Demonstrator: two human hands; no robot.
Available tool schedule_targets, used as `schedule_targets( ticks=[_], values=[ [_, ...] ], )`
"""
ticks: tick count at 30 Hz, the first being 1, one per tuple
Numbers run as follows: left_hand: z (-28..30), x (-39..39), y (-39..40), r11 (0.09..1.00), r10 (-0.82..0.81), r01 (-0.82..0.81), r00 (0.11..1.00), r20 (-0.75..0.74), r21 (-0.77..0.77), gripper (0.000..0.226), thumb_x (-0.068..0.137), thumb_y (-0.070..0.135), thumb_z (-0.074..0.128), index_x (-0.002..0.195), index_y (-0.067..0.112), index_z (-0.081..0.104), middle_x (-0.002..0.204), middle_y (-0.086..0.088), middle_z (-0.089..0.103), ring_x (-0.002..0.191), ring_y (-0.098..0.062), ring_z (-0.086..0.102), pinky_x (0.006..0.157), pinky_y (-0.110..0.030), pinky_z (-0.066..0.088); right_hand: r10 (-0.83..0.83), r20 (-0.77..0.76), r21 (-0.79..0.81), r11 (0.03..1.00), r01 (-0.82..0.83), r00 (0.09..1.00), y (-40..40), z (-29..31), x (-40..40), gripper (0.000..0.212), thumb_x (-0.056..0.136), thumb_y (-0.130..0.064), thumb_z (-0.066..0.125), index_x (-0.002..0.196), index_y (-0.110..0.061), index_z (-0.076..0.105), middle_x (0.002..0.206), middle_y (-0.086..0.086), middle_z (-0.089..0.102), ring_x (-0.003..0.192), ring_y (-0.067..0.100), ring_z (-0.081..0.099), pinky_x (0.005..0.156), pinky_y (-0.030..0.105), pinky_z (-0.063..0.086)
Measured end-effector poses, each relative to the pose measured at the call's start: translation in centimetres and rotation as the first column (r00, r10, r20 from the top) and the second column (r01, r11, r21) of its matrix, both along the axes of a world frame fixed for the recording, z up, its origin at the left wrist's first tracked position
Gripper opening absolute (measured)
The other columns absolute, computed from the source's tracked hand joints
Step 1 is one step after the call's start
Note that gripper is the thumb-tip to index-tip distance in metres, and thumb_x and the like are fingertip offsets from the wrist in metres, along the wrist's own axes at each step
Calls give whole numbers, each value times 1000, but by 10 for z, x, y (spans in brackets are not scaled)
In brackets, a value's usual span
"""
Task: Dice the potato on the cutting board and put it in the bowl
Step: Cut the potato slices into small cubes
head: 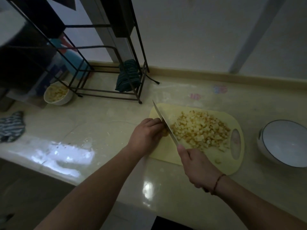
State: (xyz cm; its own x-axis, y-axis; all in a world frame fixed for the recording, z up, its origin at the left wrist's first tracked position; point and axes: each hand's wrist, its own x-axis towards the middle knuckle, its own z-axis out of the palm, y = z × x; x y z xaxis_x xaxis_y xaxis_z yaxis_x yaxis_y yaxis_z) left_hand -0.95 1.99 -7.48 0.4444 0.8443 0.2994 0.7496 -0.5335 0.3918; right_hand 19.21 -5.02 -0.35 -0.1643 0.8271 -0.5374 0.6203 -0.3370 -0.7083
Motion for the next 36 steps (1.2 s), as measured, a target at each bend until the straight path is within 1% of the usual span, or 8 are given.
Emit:
schedule_targets(
  ticks=[3, 9, 13, 16, 19, 28, 32, 36],
  values=[
    [-2, 0, 1, 1000, 8, -9, 1000, 13, 9, 19, 88, 21, 71, 104, 12, 76, 109, -2, 71, 89, -25, 63, 79, -35, 51, -34, -53, -55, 998, 31, 998, 12, -2, -7, 57, 97, -57, 26, 65, -12, 41, 54, 7, 42, 35, 16, 40, 32, 17, 30],
    [0, 1, -1, 999, 34, -34, 999, 32, 16, 25, 89, 26, 63, 101, 9, 76, 104, -6, 71, 85, -27, 63, 78, -34, 47, -79, -105, -100, 993, 69, 991, 6, -4, 3, 55, 94, -62, 25, 65, -16, 34, 52, 2, 33, 31, 10, 30, 33, 14, 25],
    [1, 2, -3, 998, 62, -62, 997, 37, -7, 28, 89, 29, 62, 103, 10, 77, 105, -7, 71, 87, -28, 64, 76, -32, 49, -104, -111, -90, 991, 95, 988, 1, -3, 7, 54, 94, -61, 28, 64, -16, 34, 52, 3, 34, 32, 11, 30, 33, 14, 26],
    [2, 0, -6, 997, 78, -78, 996, 34, 5, 28, 89, 29, 62, 103, 8, 77, 104, -11, 70, 87, -30, 66, 70, -33, 55, -54, -59, -3, 999, 53, 997, 0, -2, 6, 56, 94, -60, 28, 62, -15, 37, 52, 2, 38, 33, 6, 33, 33, 17, 28],
    [2, -3, -5, 998, 66, -66, 998, 4, 13, 25, 90, 25, 63, 101, 6, 75, 104, -12, 69, 86, -32, 66, 68, -36, 57, -17, -25, 58, 998, 19, 1000, -3, 1, 6, 57, 95, -58, 28, 61, -15, 39, 52, 1, 42, 35, 6, 37, 39, 18, 31],
    [-3, -6, -3, 998, 47, -48, 998, -33, -35, 20, 90, 18, 69, 106, 9, 75, 111, -8, 70, 94, -31, 65, 71, -41, 56, -4, -14, 81, 997, 5, 1000, -7, 7, 4, 56, 95, -56, 31, 58, -15, 38, 48, -1, 42, 34, 4, 39, 38, 16, 28],
    [-4, -5, -2, 998, 44, -45, 998, -36, -38, 18, 90, 17, 69, 105, 10, 75, 111, -6, 70, 94, -31, 65, 71, -41, 55, 4, 22, 105, 994, -6, 1000, -10, 8, 4, 57, 96, -55, 31, 55, -15, 37, 45, -3, 42, 36, 5, 42, 43, 20, 30],
    [-3, -6, -1, 999, 34, -35, 999, -21, -27, 16, 88, 16, 72, 103, 10, 77, 110, -7, 71, 92, -31, 67, 72, -40, 56, 22, 76, 118, 993, -31, 997, -18, 8, 8, 56, 96, -53, 30, 54, -17, 38, 46, -4, 42, 44, 4, 44, 48, 18, 33]
  ],
)
